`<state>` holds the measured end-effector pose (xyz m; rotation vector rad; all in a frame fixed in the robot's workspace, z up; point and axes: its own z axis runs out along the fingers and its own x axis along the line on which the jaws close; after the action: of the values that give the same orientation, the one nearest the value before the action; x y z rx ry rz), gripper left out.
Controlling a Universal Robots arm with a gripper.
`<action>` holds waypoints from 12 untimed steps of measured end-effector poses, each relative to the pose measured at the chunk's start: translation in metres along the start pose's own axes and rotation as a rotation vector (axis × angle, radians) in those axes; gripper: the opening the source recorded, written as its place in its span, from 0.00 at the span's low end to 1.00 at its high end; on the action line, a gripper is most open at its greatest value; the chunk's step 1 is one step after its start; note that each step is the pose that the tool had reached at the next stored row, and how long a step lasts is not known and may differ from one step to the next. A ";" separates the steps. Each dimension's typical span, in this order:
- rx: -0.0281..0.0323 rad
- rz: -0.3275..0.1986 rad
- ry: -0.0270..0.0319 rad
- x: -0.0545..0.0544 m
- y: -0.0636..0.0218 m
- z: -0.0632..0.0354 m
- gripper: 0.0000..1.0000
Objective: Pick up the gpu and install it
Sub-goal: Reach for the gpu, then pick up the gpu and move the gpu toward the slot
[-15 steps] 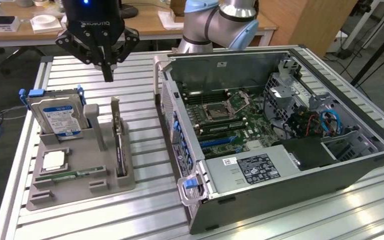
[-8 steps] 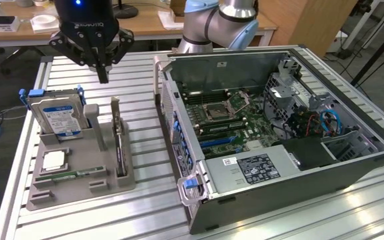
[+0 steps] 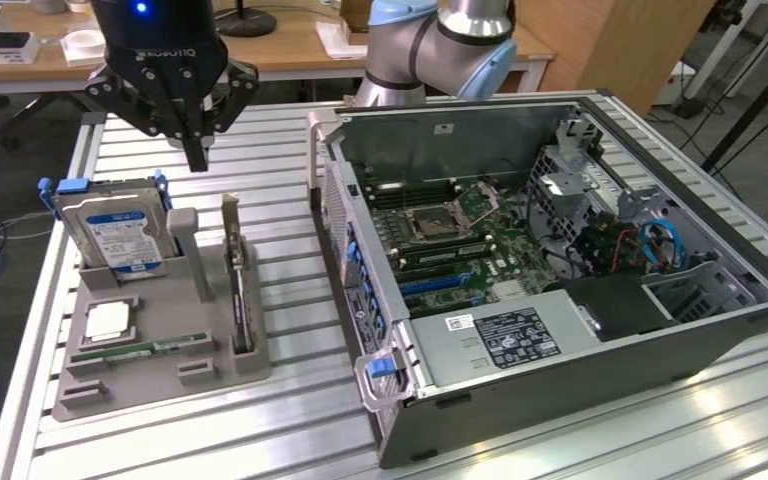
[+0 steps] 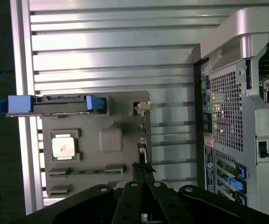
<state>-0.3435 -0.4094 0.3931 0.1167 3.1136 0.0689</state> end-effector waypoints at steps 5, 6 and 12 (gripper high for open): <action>0.0000 0.000 0.0001 0.000 -0.0001 0.0000 0.11; 0.0000 0.000 0.0000 0.000 -0.0001 0.0000 0.11; 0.0000 0.000 0.0000 0.000 -0.0001 0.0000 0.11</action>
<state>-0.3434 -0.4095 0.3931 0.1166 3.1137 0.0689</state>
